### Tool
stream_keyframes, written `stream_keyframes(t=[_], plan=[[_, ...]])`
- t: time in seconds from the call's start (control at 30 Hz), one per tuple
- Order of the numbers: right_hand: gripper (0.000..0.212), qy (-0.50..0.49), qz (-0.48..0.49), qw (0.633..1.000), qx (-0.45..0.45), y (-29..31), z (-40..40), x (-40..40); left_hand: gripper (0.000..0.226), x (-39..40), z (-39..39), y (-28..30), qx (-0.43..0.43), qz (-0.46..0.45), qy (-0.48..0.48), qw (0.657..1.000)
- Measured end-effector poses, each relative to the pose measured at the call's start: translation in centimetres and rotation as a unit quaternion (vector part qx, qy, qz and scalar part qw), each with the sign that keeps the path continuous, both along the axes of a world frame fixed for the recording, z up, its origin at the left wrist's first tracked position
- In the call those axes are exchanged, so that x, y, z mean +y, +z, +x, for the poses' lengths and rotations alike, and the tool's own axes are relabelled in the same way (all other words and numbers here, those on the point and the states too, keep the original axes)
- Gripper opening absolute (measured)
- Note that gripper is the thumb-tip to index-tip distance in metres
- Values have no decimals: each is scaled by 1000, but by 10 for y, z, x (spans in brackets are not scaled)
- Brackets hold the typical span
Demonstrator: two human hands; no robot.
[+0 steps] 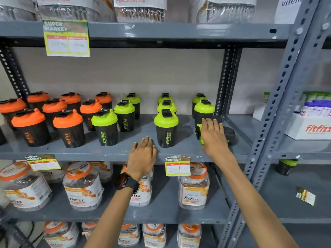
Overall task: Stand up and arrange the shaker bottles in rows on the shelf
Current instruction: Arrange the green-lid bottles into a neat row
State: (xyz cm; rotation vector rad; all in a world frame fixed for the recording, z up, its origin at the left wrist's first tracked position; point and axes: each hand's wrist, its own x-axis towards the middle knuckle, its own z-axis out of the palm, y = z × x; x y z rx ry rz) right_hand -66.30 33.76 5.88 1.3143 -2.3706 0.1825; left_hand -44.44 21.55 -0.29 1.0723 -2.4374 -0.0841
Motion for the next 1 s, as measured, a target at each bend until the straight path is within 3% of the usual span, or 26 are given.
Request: stream_keyframes(t=[0.17, 0.3, 0.43, 0.53, 0.63, 0.77, 1.0], plan=[[91, 53, -43, 998, 18, -1, -8, 5, 68, 2, -1, -2, -2, -10, 16, 1000], [90, 103, -143, 982, -64, 4, -7, 15, 67, 3, -2, -3, 3, -14, 22, 1000], [85, 144, -304, 906, -258, 21, -5, 22, 61, 4, -2, -3, 7, -15, 24, 1000], [73, 139, -369, 856, -336, 31, -9, 28, 59, 4, -3, -3, 16, -16, 25, 999], [61, 132, -374, 833, -387, 31, -14, 29, 59, 4, -3, -3, 17, -19, 26, 999], [56, 127, -379, 835, -378, 19, -20, 25, 60, 3, -2, -5, 14, -23, 28, 999], [84, 129, -380, 826, -396, 5, -20, 30, 64, 1, -4, -8, 37, -30, 21, 999]])
